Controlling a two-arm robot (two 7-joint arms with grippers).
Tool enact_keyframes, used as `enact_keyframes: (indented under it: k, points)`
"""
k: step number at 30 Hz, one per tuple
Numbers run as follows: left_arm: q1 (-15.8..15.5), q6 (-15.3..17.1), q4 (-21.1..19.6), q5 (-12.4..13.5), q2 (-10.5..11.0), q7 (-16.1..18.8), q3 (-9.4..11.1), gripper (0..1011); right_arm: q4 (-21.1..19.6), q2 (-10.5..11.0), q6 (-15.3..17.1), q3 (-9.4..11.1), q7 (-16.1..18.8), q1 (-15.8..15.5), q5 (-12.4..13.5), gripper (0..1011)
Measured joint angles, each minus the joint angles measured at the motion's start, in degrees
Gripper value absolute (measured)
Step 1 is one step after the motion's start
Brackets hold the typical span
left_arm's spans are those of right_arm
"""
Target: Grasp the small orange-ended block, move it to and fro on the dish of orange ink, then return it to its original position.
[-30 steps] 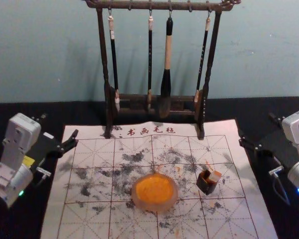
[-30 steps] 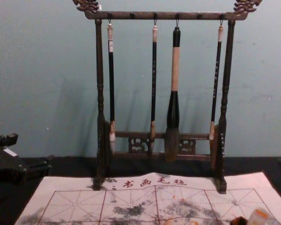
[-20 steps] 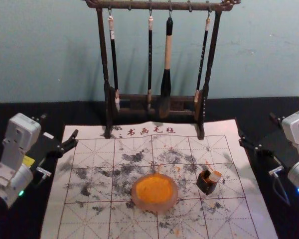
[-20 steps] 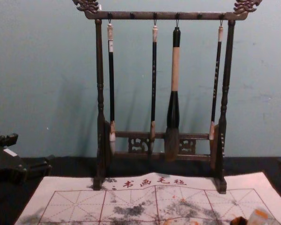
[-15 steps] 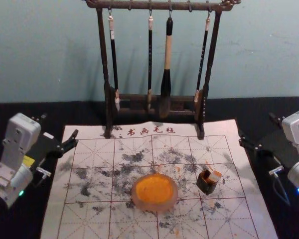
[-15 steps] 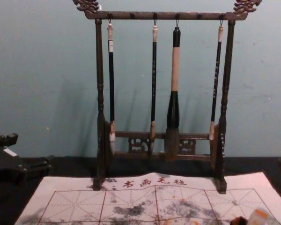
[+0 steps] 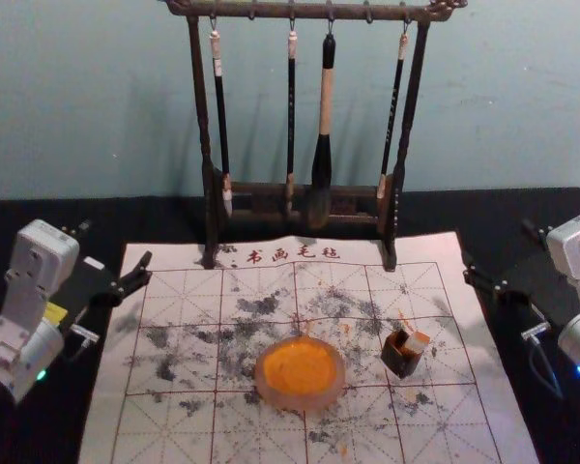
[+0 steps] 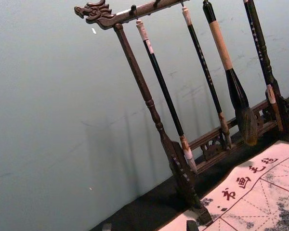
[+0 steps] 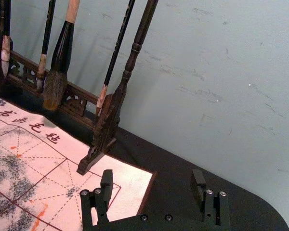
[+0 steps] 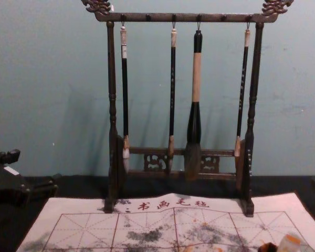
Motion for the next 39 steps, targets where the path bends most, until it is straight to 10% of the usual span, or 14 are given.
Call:
enact_keyframes:
  k: [31, 39]
  points:
    - [0.0, 0.0, 0.0, 0.0, 0.0, 0.0, 0.0, 1001, -0.5, -0.2, -0.2, 1.0, 0.0, -0.5, -0.2, 1000]
    - [0.0, 0.0, 0.0, 0.0, 0.0, 0.0, 0.0, 1001, -4.6, 0.7, -0.1, 4.7, 4.1, -3.8, 5.3, 1000]
